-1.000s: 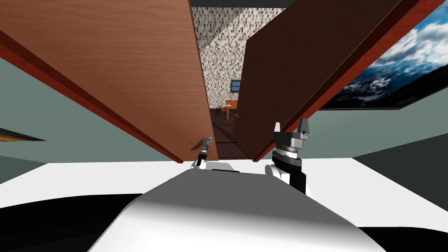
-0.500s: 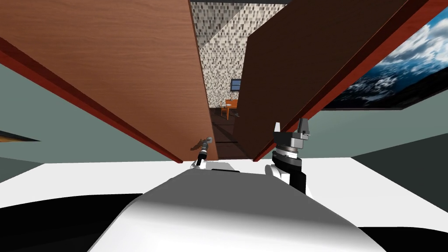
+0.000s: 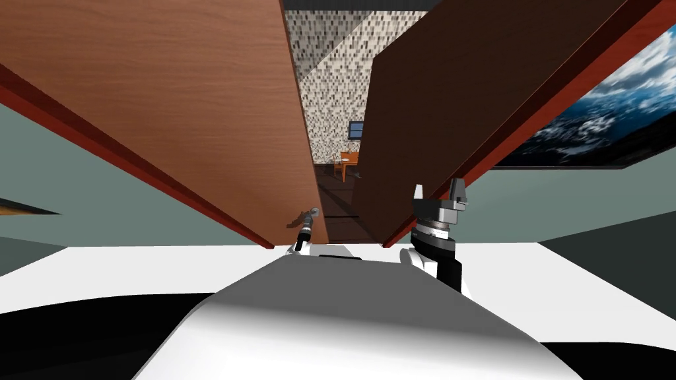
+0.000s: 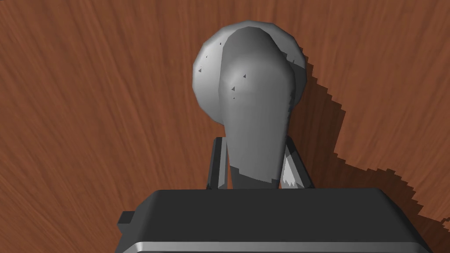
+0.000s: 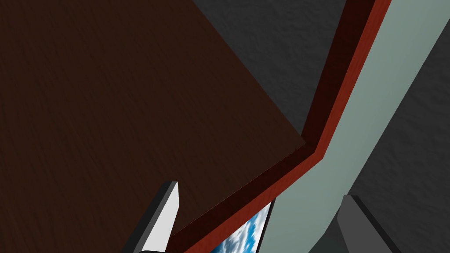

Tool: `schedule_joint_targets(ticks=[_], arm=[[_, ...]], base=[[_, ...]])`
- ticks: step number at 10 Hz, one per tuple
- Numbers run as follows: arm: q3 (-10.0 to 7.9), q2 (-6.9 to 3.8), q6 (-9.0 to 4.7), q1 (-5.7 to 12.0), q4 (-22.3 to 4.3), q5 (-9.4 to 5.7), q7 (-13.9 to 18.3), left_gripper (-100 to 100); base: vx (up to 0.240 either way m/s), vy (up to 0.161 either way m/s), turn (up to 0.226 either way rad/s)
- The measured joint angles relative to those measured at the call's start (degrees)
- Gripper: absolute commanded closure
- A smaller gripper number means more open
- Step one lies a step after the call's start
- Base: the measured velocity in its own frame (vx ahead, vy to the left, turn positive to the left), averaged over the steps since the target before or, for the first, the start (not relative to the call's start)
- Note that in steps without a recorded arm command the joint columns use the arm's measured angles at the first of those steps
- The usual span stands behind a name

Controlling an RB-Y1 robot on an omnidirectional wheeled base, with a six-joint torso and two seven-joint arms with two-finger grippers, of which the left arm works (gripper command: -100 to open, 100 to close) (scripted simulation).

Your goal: Push the door open

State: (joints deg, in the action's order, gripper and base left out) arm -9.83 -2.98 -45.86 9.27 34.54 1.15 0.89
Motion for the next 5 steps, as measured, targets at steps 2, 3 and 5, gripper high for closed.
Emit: schedule_joint_targets(ticks=[2,3,5], arm=[[-1.23,-0.22,-1.22,2.18,-2.6,-0.71,-1.1,100],[-1.3,-0.35,-1.29,2.25,-2.1,-0.74,-1.2,100],[-1.89,-0.6,-1.66,2.02,-2.4,-1.09,-1.6,100]], base=[[0.103,-0.009,0.002],[0.135,-0.023,0.048],[0.137,-0.03,0.055]])
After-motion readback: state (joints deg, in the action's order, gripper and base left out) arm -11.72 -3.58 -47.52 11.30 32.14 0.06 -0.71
